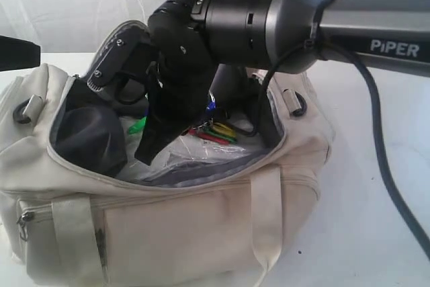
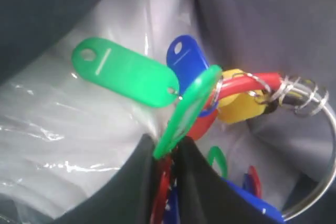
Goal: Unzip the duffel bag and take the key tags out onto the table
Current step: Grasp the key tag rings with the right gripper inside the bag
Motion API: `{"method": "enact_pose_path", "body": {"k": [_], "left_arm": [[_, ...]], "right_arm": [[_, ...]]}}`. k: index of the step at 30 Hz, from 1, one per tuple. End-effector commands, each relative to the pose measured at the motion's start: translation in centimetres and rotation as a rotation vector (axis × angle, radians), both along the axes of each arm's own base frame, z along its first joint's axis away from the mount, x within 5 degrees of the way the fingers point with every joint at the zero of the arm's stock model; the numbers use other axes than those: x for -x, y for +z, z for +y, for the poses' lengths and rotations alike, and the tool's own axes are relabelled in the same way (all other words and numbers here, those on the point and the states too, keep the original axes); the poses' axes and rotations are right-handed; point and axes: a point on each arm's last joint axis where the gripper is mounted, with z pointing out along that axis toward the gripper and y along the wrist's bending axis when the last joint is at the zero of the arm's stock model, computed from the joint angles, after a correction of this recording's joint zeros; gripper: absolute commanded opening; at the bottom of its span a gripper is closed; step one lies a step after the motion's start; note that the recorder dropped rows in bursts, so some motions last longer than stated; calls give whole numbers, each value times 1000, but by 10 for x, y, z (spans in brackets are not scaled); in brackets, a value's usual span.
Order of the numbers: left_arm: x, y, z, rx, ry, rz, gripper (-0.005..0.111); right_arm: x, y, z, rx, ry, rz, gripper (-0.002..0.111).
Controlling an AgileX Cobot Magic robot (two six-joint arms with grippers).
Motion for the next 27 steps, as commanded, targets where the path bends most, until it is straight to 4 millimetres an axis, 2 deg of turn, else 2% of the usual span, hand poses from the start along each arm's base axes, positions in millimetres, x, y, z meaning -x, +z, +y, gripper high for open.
{"method": "enact_pose_path", "body": {"k": [1,4,7,13,17,19,20,21,27], "left_arm": [[4,3,-2,30,-14,-9,0],[4,3,-2,30,-16,-8,0],[4,3,-2,30,-16,-8,0],[4,4,-2,34,-16,-9,0],[4,4,-2,34,-16,-9,0],[4,4,-2,34,-16,-9,0],[4,4,-2,39,-15,-10,0],[4,4,-2,39,-15,-10,0],[4,4,-2,42,-17,-10,0]], "right_arm": [[-1,2,-1,-23,-16,39,6],[-4,-6,2,-16,-15,39,23],[-7,-6,9,-74,1,5,39],[-10,-3,14,-143,-4,-30,39],[-23,-11,8,-151,-68,-10,39],[-27,-15,6,-168,-121,24,50],[-28,-21,9,-188,-143,63,64],[-28,-26,12,-208,-157,91,70],[-36,-53,30,-414,-382,207,73]]}}
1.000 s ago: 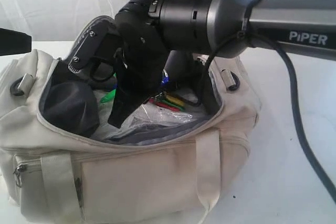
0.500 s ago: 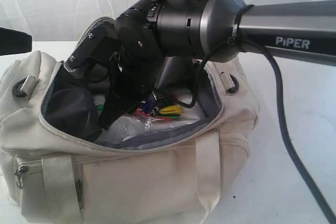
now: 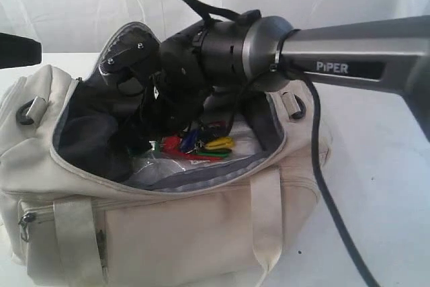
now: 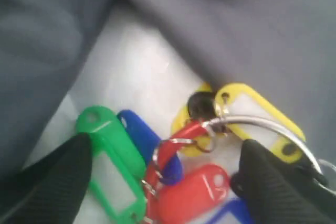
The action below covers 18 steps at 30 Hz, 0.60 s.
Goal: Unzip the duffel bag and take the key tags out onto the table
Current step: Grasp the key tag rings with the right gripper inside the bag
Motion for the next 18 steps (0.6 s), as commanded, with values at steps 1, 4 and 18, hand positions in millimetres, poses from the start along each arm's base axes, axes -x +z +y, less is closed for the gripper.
{"method": "enact_pose_path", "body": {"k": [1,4,18], "left_arm": [[4,3,-2,23,-16,-8,0],[4,3,-2,24,-22,-6,0],[5,3,-2,28,-26,-11,0]], "right_arm": [[-8,-7,9,-130,-132,37,73],[-12,-22,7,-111,-188,86,73],[-18,-21,-4,-75,-240,123,0]]}}
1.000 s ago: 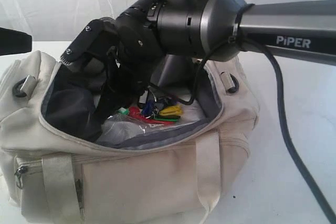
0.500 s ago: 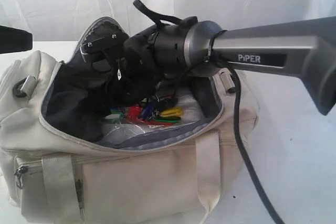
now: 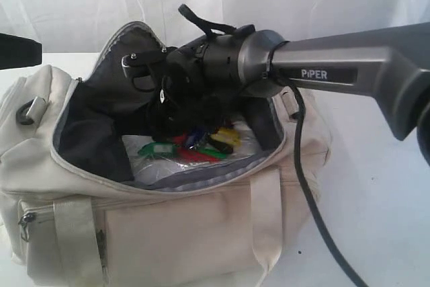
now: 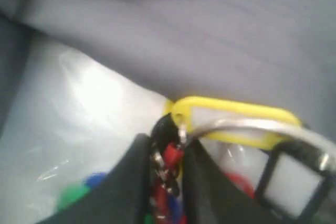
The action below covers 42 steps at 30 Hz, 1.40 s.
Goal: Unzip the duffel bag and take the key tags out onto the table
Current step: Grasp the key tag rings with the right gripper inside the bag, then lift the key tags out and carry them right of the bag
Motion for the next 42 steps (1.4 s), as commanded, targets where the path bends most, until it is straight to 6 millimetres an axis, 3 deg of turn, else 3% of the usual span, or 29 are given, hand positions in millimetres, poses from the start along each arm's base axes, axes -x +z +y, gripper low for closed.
{"method": "enact_pose_path", "body": {"k": [1,10,20,27,35,42], "left_arm": [[4,3,-2,28,-13,-12,0],[4,3,-2,28,-13,-12,0],[4,3,-2,28,-15,-11,0],[4,3,-2,28,-17,-11,0],[5,3,-2,30,-27,-8,0],[5,3,-2,31,-29,-7,0]], "right_arm": [[1,10,-5,8,-6,0,0],[4,82,-28,-89,-3,-117,0],[24,156,-58,-157,31,-253,0],[39,190,-86,-126,50,-299,0],[37,215,-146,-18,-35,-282,0],[47,231,-197,46,-125,-336,0]]}}
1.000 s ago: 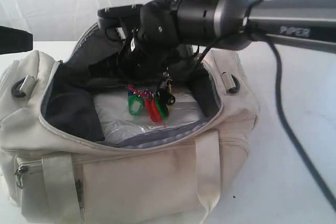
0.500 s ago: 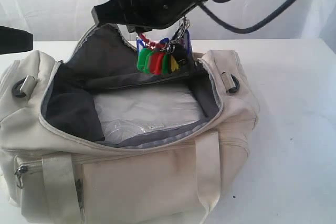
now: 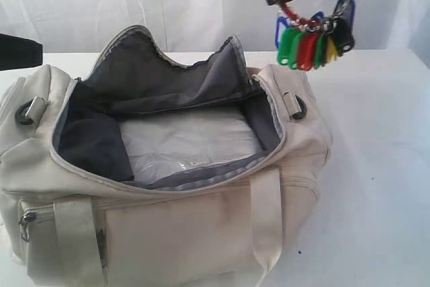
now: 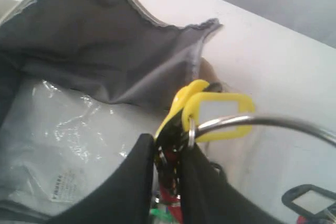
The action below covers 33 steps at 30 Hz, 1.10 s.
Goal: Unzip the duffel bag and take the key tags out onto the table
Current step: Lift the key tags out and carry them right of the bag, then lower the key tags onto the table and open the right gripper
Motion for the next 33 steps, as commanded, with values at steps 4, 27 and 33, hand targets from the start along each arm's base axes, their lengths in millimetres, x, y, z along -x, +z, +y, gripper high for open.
{"method": "enact_pose_path", "body": {"k": [4,27,33], "left_arm": [[4,3,-2,28,-18,-7,0],[5,3,-2,30,-25,-5,0],[4,3,-2,30,-21,-6,0]], "right_arm": [[17,1,-51,79,-94,-28,0],[-38,-205,-84,258,-208,431,0],[-44,-219,-76,207,-206,465,0]]}}
